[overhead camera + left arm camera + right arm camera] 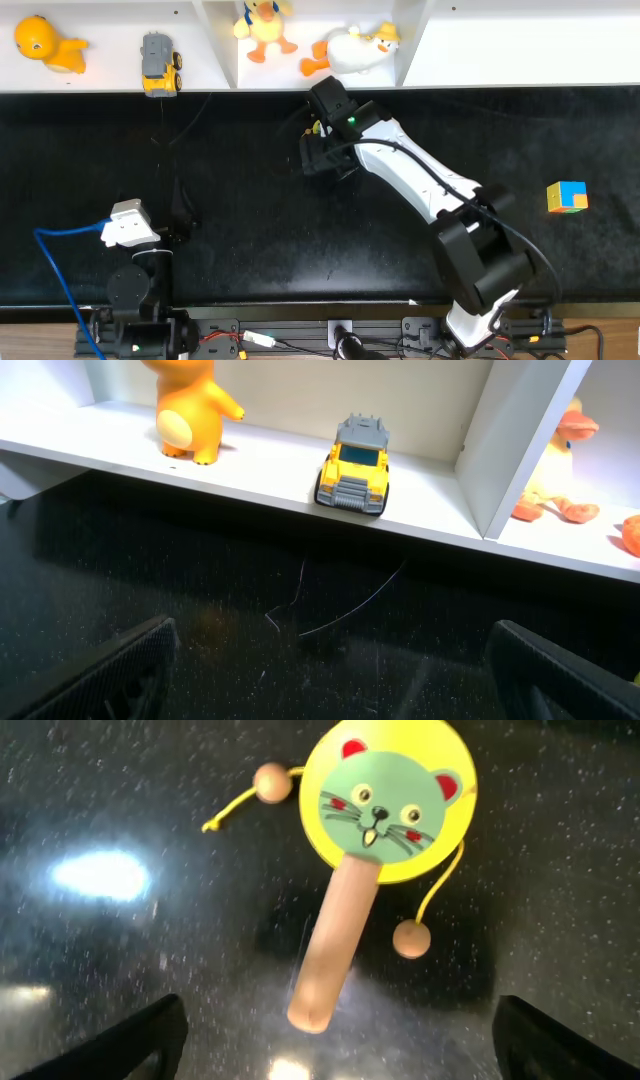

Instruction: Store Toys

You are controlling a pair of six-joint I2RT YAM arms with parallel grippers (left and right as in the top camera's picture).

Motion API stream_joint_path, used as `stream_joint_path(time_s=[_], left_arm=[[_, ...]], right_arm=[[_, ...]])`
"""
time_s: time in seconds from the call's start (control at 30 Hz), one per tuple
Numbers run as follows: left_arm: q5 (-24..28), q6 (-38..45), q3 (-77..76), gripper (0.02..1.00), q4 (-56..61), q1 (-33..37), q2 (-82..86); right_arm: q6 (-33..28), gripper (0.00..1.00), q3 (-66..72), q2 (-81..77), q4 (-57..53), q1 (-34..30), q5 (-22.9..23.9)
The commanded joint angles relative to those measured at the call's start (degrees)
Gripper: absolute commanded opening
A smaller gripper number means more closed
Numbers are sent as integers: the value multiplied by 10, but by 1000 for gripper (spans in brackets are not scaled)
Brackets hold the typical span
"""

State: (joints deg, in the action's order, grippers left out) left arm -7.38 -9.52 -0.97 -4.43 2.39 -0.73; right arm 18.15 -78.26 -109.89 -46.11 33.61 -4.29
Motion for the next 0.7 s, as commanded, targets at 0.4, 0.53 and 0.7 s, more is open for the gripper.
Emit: stream_joint_path(time_s=[0.4, 0.53, 0.7], left_arm=[[-2, -7, 5, 998, 3, 4, 6], [-2, -7, 5, 998, 3, 4, 6], [-2, -6, 5, 998, 3, 4, 6]], right_arm=[[50, 632, -19, -41, 20, 24, 19], [50, 505, -19, -41, 20, 24, 28], [45, 424, -19, -41, 20, 24, 29]])
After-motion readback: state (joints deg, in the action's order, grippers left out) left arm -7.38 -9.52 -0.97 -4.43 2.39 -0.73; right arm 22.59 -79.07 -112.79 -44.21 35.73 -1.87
